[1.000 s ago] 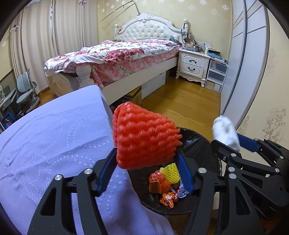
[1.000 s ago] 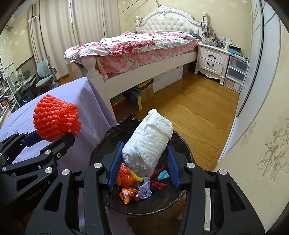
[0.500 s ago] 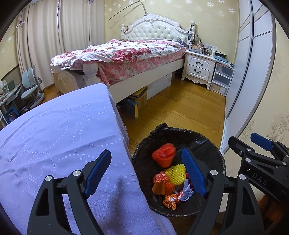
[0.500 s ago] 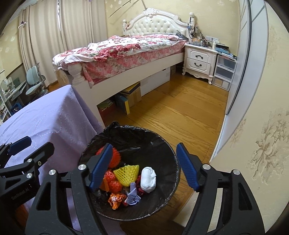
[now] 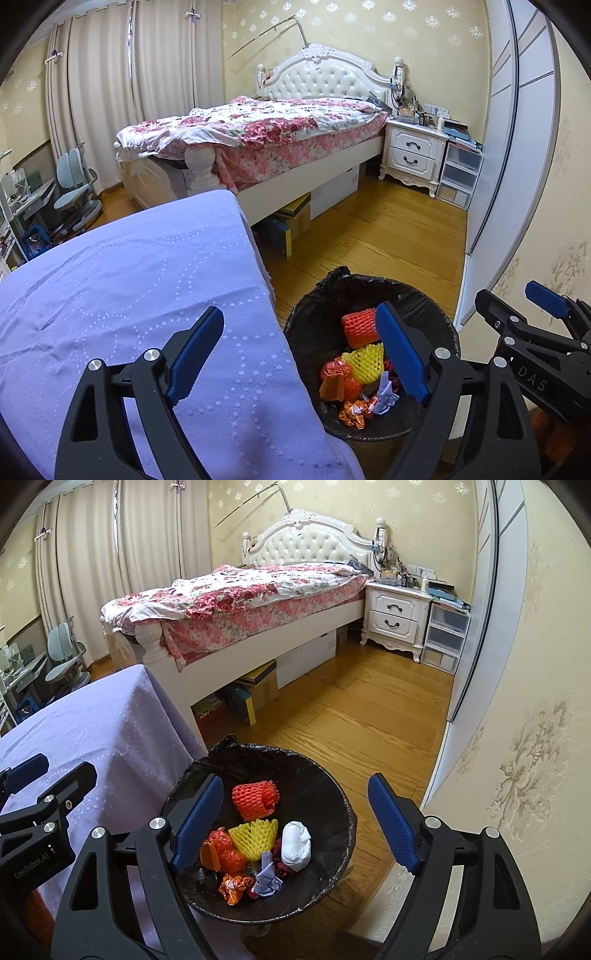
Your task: Collect trash
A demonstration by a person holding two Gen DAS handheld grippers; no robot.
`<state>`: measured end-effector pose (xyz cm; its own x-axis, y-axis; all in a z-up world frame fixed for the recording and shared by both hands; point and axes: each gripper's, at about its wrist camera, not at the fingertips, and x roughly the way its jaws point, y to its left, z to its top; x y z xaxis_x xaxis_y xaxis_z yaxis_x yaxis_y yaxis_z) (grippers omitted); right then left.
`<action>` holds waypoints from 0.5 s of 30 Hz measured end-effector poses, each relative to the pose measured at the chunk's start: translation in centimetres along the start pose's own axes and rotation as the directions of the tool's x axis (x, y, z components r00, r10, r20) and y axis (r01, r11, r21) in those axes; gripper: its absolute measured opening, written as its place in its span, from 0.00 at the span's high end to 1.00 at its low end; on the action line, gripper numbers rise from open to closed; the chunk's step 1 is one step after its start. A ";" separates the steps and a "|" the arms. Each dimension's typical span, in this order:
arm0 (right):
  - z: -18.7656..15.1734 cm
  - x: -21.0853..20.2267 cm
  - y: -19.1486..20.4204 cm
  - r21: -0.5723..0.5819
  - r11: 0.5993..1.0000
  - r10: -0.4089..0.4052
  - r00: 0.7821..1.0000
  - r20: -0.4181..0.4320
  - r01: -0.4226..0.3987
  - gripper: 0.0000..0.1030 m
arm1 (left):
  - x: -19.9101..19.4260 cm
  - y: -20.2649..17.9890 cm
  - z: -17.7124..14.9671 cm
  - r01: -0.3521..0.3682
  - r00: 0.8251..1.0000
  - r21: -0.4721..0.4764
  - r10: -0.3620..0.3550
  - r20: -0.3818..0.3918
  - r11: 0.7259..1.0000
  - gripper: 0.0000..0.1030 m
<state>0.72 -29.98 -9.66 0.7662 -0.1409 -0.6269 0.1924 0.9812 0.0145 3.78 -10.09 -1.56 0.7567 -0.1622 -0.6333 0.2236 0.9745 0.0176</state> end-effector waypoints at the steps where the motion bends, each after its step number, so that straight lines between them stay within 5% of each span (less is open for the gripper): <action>1: 0.0 -0.2 0.0 -0.001 1.000 -0.001 1.000 0.003 0.001 0.22 | -0.2 0.1 0.0 -0.003 1.000 0.000 0.003 0.005 1.000 0.18; 15: 0.6 -4.9 1.5 -0.016 1.000 0.002 0.996 0.088 0.000 0.15 | -3.7 1.6 -0.4 -0.030 0.998 -0.029 0.031 0.056 0.999 0.17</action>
<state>-2.37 -27.93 -6.12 0.8177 -0.1503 -0.5557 0.1825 0.9832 0.0027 1.08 -7.85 0.53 0.7963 -0.1398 -0.5885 0.1828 0.9830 0.0138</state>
